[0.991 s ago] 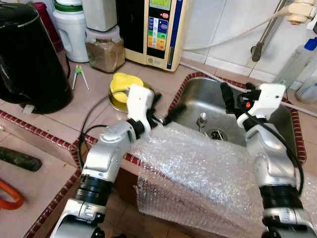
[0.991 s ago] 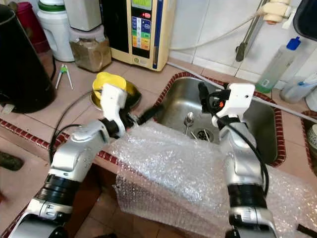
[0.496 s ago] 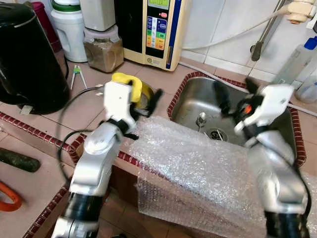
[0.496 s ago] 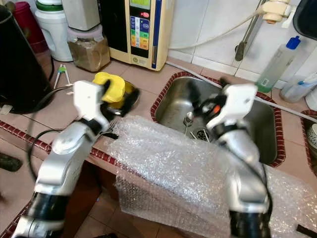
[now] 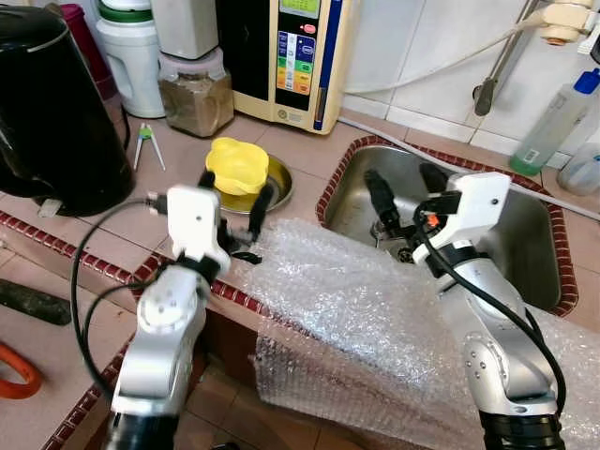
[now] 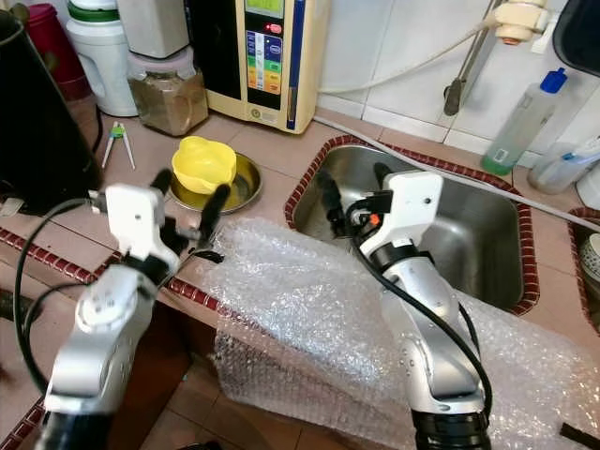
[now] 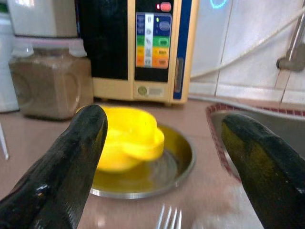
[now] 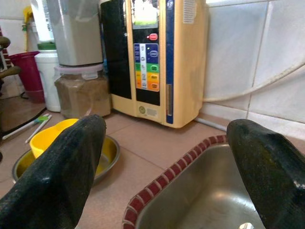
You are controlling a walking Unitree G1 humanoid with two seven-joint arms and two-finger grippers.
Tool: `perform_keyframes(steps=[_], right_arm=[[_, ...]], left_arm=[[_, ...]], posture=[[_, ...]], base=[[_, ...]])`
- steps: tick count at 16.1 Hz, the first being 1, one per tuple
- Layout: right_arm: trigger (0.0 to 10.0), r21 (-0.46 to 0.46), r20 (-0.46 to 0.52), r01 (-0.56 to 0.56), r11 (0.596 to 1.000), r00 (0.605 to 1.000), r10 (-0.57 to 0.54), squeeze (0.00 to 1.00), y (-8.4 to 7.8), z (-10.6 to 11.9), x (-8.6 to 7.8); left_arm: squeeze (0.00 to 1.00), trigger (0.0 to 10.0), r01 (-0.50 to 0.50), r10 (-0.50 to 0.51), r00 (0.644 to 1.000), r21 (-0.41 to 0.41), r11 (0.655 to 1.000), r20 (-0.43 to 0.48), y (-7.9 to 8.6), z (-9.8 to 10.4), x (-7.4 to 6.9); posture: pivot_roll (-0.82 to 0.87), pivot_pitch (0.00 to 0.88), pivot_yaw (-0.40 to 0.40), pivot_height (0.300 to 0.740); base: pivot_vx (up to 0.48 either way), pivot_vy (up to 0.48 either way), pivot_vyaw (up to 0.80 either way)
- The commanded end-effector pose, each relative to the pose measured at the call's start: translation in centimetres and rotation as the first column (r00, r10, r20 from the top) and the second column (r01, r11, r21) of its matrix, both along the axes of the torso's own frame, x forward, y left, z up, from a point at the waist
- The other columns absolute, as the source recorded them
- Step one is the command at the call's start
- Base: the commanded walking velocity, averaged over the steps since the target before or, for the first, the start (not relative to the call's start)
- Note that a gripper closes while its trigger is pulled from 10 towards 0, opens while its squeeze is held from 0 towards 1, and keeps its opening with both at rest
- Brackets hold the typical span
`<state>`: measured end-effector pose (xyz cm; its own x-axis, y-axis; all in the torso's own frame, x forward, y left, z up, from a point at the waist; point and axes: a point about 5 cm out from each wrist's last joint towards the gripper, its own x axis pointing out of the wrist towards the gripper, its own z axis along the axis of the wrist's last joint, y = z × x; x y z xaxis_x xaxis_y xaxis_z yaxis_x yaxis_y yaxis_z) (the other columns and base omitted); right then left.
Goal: Kitchen organization
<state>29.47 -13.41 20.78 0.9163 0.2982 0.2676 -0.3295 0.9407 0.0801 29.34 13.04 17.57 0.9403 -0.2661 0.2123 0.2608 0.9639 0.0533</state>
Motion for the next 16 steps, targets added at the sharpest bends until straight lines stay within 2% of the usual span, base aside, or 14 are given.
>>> perform_keyframes(steps=[1,3,4,6,7,8,9,11,13,15,16], right_arm=[[10.0,0.009,0.006,-0.027,1.000,1.000,0.027,1.00,0.3,0.5,-0.2],[10.0,0.012,-0.003,-0.042,0.999,0.999,0.042,1.00,0.6,0.3,-0.3],[10.0,0.011,-0.013,-0.055,0.998,0.998,0.055,1.00,1.1,0.0,-0.3],[10.0,0.011,-0.021,-0.064,0.998,0.998,0.064,1.00,1.5,-0.2,-0.4],[10.0,0.013,-0.024,-0.065,0.998,0.998,0.065,0.87,1.6,-0.3,-0.4],[10.0,0.014,-0.028,-0.066,0.998,0.997,0.067,0.80,1.7,-0.4,-0.4],[10.0,0.015,-0.032,-0.068,0.998,0.997,0.068,0.80,1.8,-0.5,-0.4],[10.0,0.013,-0.041,-0.069,0.998,0.997,0.070,0.80,1.9,-0.7,-0.4],[10.0,0.009,-0.042,-0.069,0.998,0.997,0.070,0.80,2.0,-0.7,-0.3],[10.0,0.005,-0.042,-0.068,0.998,0.997,0.068,0.80,2.1,-0.7,-0.2],[10.0,0.000,-0.044,-0.066,0.998,0.997,0.066,0.80,2.1,-0.8,-0.1]], left_arm=[[1.00,10.0,0.004,-0.004,1.000,0.016,1.000,0.023,-0.1,0.4,-0.5],[1.00,10.0,-0.011,0.010,1.000,0.030,0.999,0.021,0.1,0.3,-0.7],[0.00,10.0,-0.028,0.027,0.999,0.046,0.999,0.018,0.5,0.2,-0.9],[0.00,10.0,-0.043,0.041,0.999,0.061,0.997,0.024,0.7,0.2,-1.0],[0.00,10.0,-0.050,0.049,0.998,0.069,0.996,0.025,0.8,0.2,-1.0],[0.00,10.0,-0.066,0.064,0.998,0.086,0.994,0.027,0.9,0.2,-1.0],[0.00,10.0,-0.049,0.049,0.999,0.099,0.994,0.004,1.0,-0.1,-1.1],[0.00,10.0,0.028,-0.022,0.994,0.062,0.998,-0.105,0.6,-1.0,-1.1],[0.00,10.0,0.042,-0.037,0.983,0.025,0.999,-0.182,0.4,-1.3,-0.6],[0.00,10.0,0.074,-0.063,0.975,0.045,0.996,-0.212,0.1,-1.4,-0.6],[0.00,10.0,0.095,-0.074,0.960,0.068,0.993,-0.270,0.0,-1.8,-0.7]], posture=[[0.04,0.077,-0.049,0.740],[0.05,0.078,-0.048,0.740],[0.05,0.076,-0.048,0.740],[0.06,0.074,-0.046,0.740],[0.06,0.073,-0.046,0.740],[0.05,0.073,-0.045,0.740],[0.06,0.072,-0.046,0.740],[0.06,0.072,-0.049,0.740],[0.06,0.074,-0.049,0.740],[0.06,0.074,-0.049,0.740],[0.05,0.078,-0.048,0.740]], base=[[0.000,0.000,0.00],[0.000,0.000,0.00],[0.000,0.000,0.00],[0.000,0.000,0.00],[0.000,0.000,0.00],[0.000,0.000,0.00],[0.000,0.000,0.00],[0.000,0.000,0.00],[0.000,0.000,0.00],[0.000,0.000,0.00],[0.000,0.000,0.00]])
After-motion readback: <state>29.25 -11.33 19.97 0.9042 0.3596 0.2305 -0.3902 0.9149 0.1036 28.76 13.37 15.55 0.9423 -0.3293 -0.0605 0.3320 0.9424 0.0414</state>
